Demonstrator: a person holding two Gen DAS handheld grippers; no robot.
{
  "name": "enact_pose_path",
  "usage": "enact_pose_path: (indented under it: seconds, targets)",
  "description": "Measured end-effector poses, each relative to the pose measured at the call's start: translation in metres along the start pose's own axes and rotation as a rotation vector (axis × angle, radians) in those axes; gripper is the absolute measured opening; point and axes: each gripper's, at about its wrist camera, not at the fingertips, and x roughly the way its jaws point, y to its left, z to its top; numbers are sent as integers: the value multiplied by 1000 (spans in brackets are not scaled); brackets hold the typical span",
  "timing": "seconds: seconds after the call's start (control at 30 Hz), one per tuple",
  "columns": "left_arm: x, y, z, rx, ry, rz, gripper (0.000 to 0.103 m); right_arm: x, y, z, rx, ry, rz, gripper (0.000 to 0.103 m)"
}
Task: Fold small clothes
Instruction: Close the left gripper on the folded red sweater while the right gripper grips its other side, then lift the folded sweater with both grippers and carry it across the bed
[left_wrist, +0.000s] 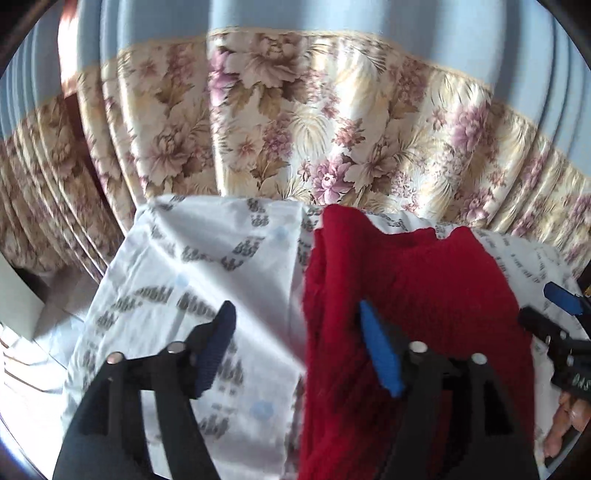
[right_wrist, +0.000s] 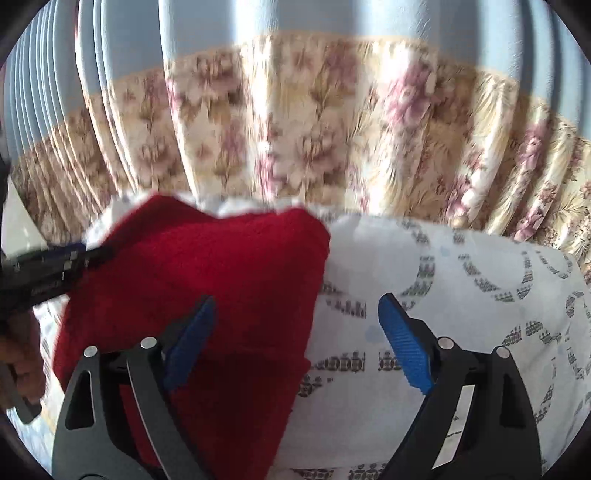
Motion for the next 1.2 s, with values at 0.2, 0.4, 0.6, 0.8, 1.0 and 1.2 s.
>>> enact_pose_path:
  seconds: [0.2, 0.4, 0.6, 0.8, 1.0, 1.2]
  targets:
    - [-11, 19, -21, -80, 7, -9, 76, -4, 6, -2, 14, 5, 35, 89]
    - [-34, 20, -31, -194, -52, -163, 76, -5, 7, -11, 47, -3, 56, 89]
    - [-17, -15, -34, -74, -37, -138, 77, 2, 7, -17, 54, 18, 53, 89]
    - [18, -21, -58, -114, 30, -145, 97, 13, 1, -31, 65, 44, 51, 92]
    - [23, -20, -63, -135, 62, -174, 98, 23, -6, -40, 111, 61, 91, 94]
    - [24, -24, -64, -121, 62, -170, 97, 33, -13, -47, 173, 83, 162, 94]
